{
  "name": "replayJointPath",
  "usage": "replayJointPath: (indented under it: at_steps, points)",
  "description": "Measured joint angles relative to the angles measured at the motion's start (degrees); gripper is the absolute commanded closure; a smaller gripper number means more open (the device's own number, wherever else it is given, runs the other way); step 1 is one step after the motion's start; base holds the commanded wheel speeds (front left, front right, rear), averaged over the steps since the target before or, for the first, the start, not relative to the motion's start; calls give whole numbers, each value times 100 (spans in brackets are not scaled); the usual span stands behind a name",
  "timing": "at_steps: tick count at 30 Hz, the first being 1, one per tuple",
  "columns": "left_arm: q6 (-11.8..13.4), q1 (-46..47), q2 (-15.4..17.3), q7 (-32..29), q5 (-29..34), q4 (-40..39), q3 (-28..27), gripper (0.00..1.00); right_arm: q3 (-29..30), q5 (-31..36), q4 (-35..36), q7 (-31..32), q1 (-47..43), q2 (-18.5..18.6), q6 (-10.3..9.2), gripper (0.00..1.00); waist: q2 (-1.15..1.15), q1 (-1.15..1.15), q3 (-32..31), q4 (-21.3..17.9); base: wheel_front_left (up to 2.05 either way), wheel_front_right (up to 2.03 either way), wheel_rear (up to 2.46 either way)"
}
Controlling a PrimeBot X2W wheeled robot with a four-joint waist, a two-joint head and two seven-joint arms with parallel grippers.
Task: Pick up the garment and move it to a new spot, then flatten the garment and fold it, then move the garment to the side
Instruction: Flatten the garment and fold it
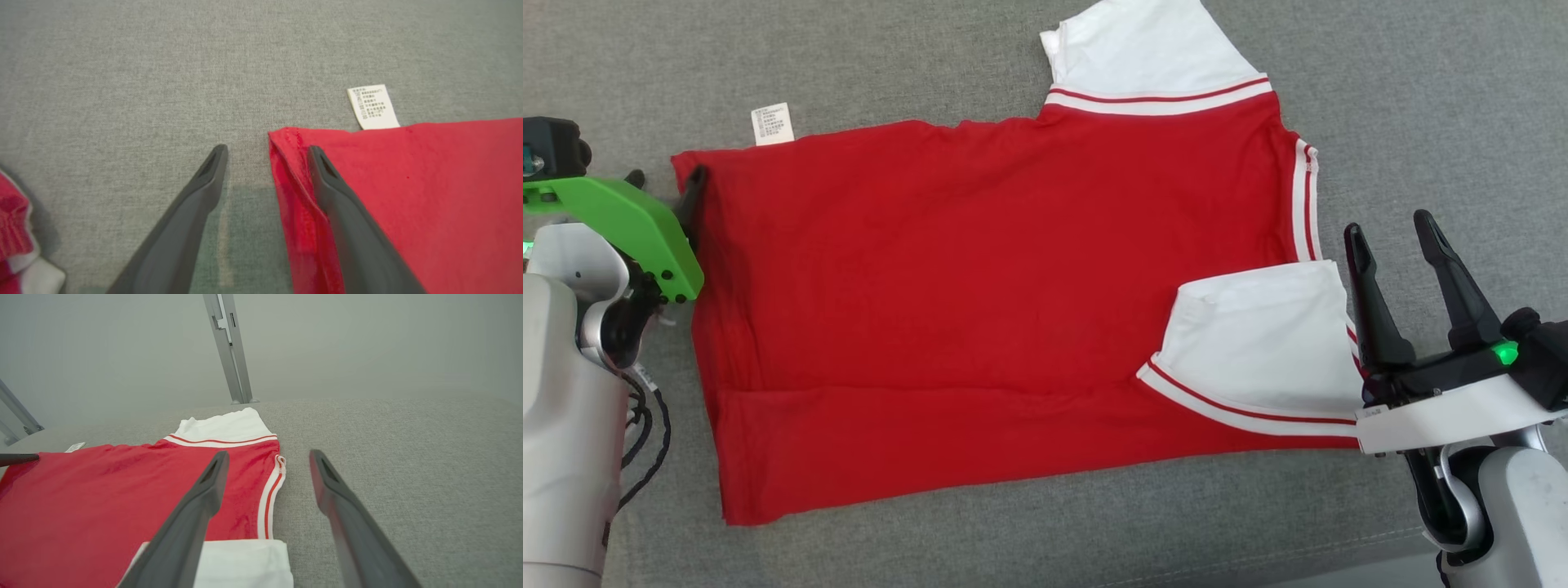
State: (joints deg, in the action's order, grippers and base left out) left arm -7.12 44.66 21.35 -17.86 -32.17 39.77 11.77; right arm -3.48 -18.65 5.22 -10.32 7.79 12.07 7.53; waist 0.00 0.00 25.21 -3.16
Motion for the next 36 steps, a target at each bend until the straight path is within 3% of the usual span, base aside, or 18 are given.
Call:
replayJointPath:
  at_steps: [2,4,5,12,19,36]
  points:
    - [-16,126,32,-105,-114,209,91,0,7,-34,-78,-21,37,25,0,0,0,0,66,-40,0,0,0]
    - [-20,241,97,-197,-220,314,175,84,37,-68,-166,-37,103,81,0,0,0,0,103,-72,0,0,0]
    - [-21,287,126,-198,-292,328,231,100,60,-99,-231,-40,146,132,0,0,0,0,117,-85,0,0,0]
    - [-40,424,199,-145,-671,358,657,100,101,-428,-983,18,1014,539,0,0,0,0,145,-39,0,0,0]
    - [-40,739,100,-9,-870,350,1109,100,-481,-1015,-2207,269,2736,982,-1,0,0,0,284,184,0,0,0]
    - [-44,1639,-511,566,-1399,632,2214,100,-2274,-1817,-5366,1463,5899,1121,0,0,0,0,831,1186,0,0,0]
